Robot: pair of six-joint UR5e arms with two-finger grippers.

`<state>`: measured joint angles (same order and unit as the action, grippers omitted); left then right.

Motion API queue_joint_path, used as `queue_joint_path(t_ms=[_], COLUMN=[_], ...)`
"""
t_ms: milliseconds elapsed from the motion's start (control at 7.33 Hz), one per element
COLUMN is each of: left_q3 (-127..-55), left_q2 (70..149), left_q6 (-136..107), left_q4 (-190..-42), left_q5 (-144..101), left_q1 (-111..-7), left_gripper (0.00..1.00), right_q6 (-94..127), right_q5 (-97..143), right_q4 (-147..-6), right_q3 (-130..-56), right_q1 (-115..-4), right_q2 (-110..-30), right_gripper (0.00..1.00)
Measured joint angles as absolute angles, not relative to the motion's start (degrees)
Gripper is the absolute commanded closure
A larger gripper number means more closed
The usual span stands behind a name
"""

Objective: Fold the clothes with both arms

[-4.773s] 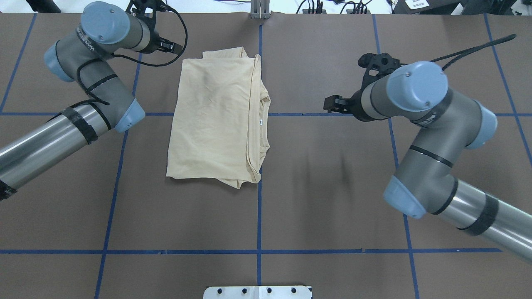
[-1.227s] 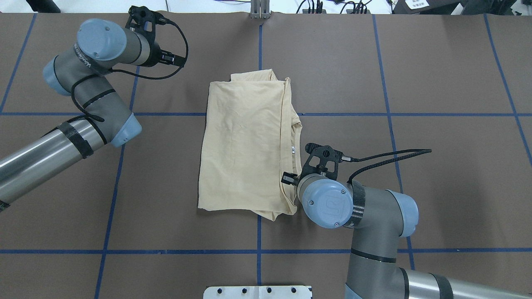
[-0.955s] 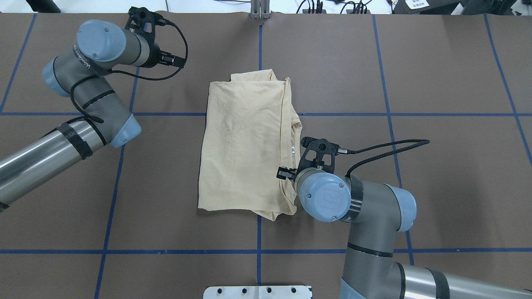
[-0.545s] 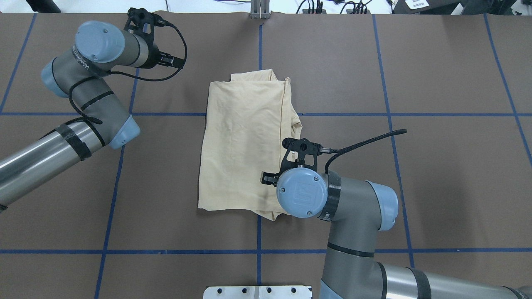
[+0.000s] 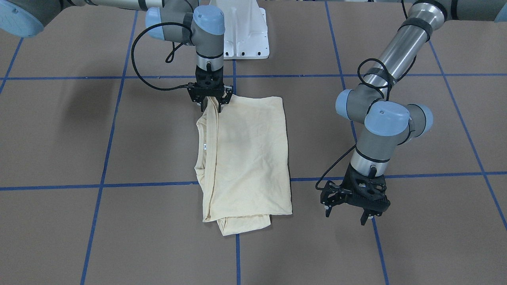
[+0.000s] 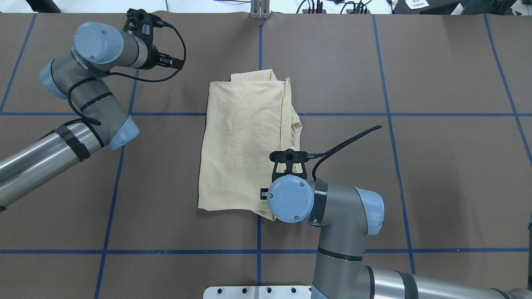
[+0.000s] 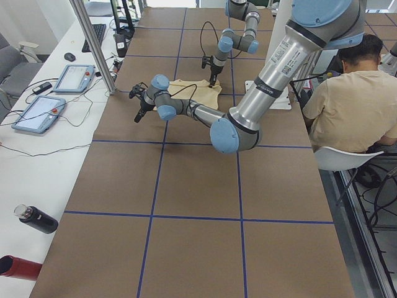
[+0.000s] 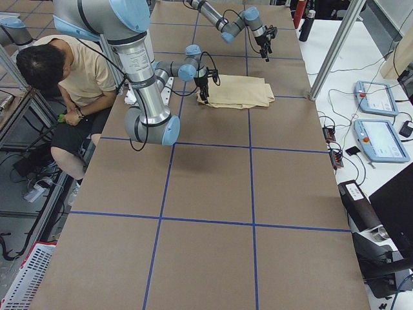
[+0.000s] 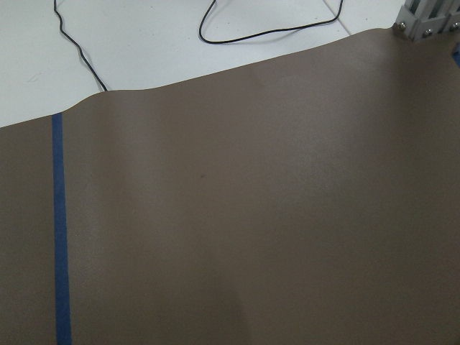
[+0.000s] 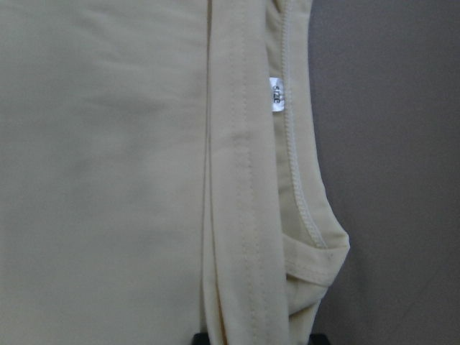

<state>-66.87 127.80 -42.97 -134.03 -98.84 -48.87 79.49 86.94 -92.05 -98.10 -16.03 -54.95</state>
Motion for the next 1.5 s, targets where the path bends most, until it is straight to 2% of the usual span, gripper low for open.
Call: queue_joint_path(t_ms=[545, 818, 955, 1091, 1500], left_q3=[-66.91, -66.96, -66.97, -66.96, -66.89], left_q2=[127.47, 127.38, 127.36, 127.36, 127.35], left_q6=[-43.06, -43.07, -43.07, -43.05, -43.0], left_q4=[-134.03, -134.03, -134.03, -134.03, -134.03], left_q5=[-98.79, -98.79, -98.79, -98.79, -98.79], left_q1=[-48.81, -48.73, -48.71, -48.7, -48.58], left_gripper=[0.0, 0.0, 0.0, 0.0, 0.0], right_q6=[77.43, 77.36, 77.96, 79.22, 87.4], right_q5=[88.71, 88.76, 88.24, 87.24, 81.72], right_q4=[-92.11, -92.07, -91.97, -91.8, -91.35], right_q3=[-98.51, -99.15, -100.44, -102.51, -107.12], right_q1=[-17.37, -17.97, -17.73, -16.95, -12.89], right_q2=[-54.95, -55.79, -57.27, -59.48, -63.58], right_gripper=[0.93, 0.9, 0.41, 0.0, 0.0])
